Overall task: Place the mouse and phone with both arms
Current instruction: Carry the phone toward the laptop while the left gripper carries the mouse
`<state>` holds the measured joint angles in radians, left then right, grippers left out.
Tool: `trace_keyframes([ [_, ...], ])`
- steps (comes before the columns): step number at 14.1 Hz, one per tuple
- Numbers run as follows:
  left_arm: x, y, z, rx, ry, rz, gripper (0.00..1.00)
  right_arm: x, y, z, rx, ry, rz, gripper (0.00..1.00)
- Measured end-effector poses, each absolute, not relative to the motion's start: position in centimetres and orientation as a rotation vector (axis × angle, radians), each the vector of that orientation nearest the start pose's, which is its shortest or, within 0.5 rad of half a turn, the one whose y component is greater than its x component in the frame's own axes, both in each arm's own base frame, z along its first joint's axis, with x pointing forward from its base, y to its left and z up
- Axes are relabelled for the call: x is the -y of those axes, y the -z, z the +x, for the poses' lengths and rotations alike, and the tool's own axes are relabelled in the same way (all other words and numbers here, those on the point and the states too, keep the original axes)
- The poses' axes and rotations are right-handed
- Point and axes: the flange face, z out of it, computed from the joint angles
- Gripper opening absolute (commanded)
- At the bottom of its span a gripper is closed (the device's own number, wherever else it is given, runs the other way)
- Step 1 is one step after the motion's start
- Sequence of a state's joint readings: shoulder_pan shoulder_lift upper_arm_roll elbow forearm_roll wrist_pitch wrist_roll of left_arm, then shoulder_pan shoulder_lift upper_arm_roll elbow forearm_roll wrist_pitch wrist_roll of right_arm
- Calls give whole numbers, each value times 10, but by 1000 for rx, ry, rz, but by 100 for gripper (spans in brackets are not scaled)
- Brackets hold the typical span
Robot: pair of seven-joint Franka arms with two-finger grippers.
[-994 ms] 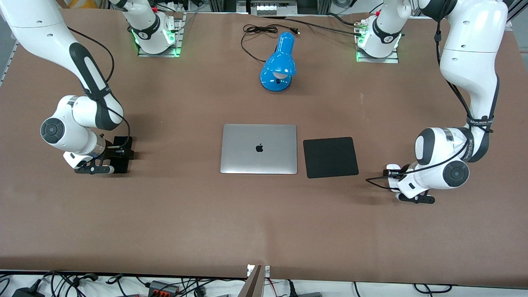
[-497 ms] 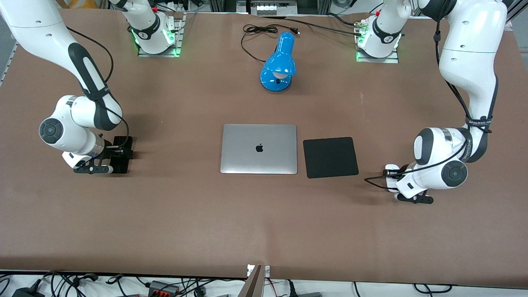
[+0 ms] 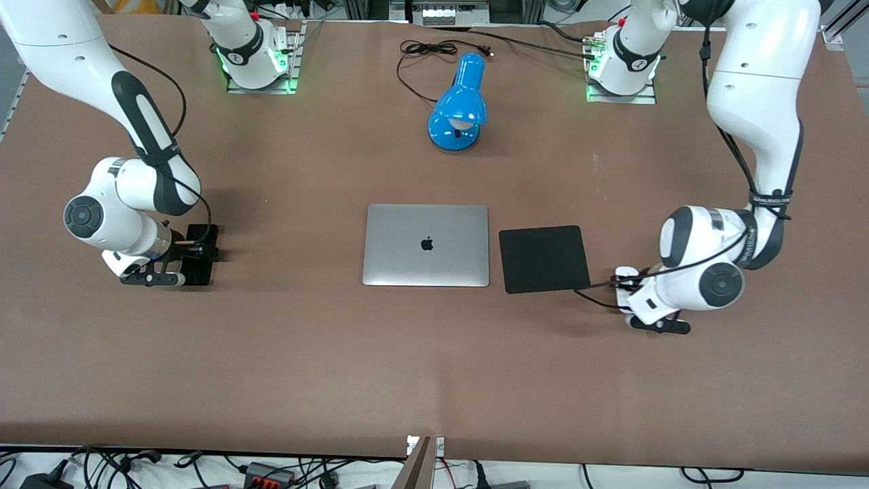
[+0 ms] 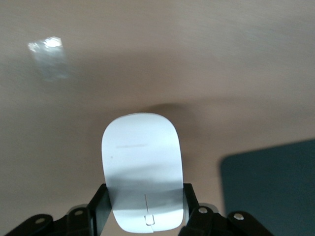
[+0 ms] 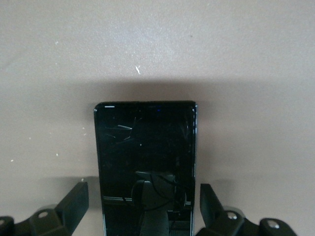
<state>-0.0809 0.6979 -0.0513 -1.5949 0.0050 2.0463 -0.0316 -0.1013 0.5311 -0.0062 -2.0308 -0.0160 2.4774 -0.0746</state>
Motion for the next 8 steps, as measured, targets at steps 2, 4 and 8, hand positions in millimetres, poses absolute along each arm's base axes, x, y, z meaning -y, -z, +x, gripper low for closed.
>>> trace_keyframes([
  [2,106,-211,657,-149,-426,-3108,40,63,-172,583,-51,-171,-3140,92],
  [4,118,-212,654,-146,-437,-3103,40,62,-170,581,-61,-199,-3137,46],
  [8,143,-213,648,-90,-450,-3115,40,61,-171,581,-61,-213,-3135,21],
])
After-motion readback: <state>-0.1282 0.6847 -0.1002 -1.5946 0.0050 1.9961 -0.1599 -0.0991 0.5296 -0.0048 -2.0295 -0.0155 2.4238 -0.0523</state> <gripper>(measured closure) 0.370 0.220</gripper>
